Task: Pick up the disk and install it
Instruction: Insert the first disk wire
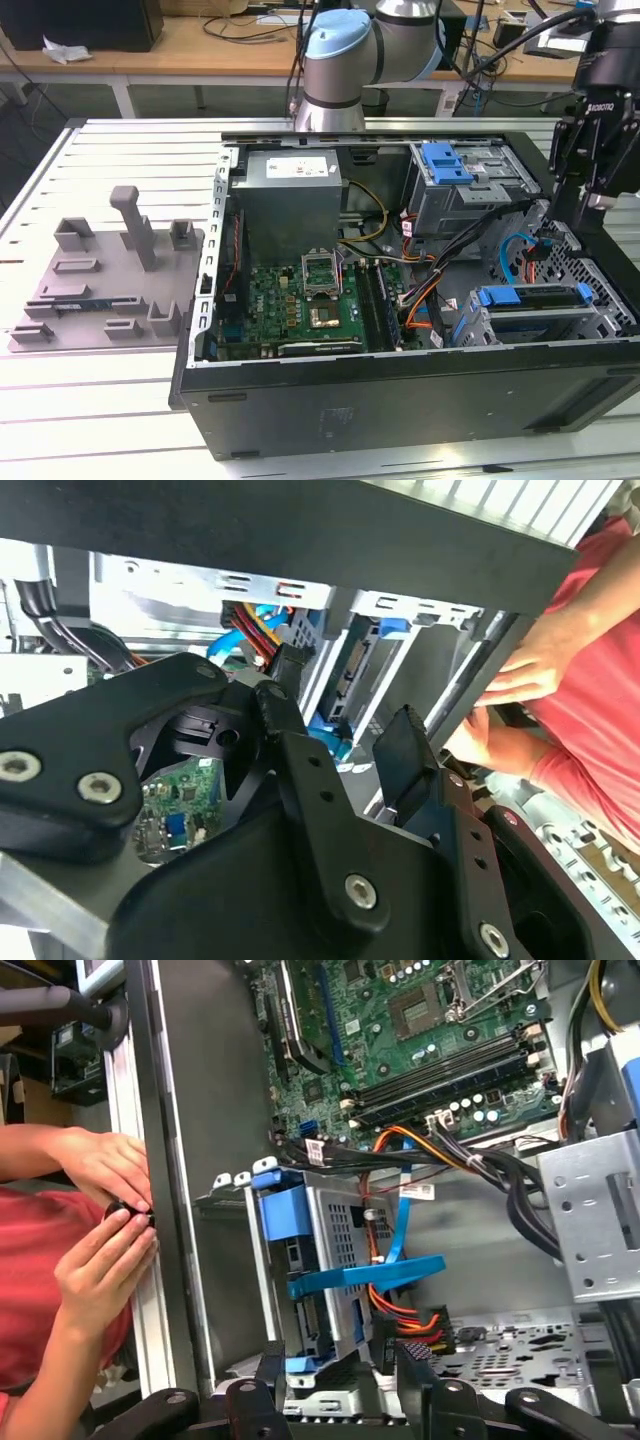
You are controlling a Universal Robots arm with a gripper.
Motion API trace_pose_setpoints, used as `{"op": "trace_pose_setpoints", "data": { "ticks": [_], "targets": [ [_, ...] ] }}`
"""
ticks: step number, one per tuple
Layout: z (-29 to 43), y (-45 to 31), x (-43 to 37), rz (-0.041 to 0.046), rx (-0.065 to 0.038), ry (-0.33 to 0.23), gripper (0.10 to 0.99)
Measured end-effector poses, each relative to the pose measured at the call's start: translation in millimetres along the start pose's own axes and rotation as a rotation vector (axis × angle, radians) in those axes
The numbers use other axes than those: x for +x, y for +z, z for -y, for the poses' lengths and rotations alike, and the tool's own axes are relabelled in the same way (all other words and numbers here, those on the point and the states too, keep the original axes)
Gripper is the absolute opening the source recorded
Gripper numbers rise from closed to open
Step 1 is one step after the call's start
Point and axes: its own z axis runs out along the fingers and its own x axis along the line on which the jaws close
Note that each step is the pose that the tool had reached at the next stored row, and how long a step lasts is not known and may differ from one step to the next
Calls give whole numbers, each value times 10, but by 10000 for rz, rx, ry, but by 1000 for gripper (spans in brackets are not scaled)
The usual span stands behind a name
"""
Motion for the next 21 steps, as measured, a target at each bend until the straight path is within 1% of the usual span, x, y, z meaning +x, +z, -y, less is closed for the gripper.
{"op": "trace_pose_setpoints", "data": {
  "ticks": [5,8,16,18,19,21],
  "targets": [
    [-13,14,-84,4,23,15,565],
    [-17,42,-126,1,19,28,565],
    [-17,46,-127,2,15,32,565],
    [-38,50,-124,11,48,51,565],
    [-71,55,-118,20,81,70,565],
    [-87,64,-104,23,94,77,565]
  ]
}}
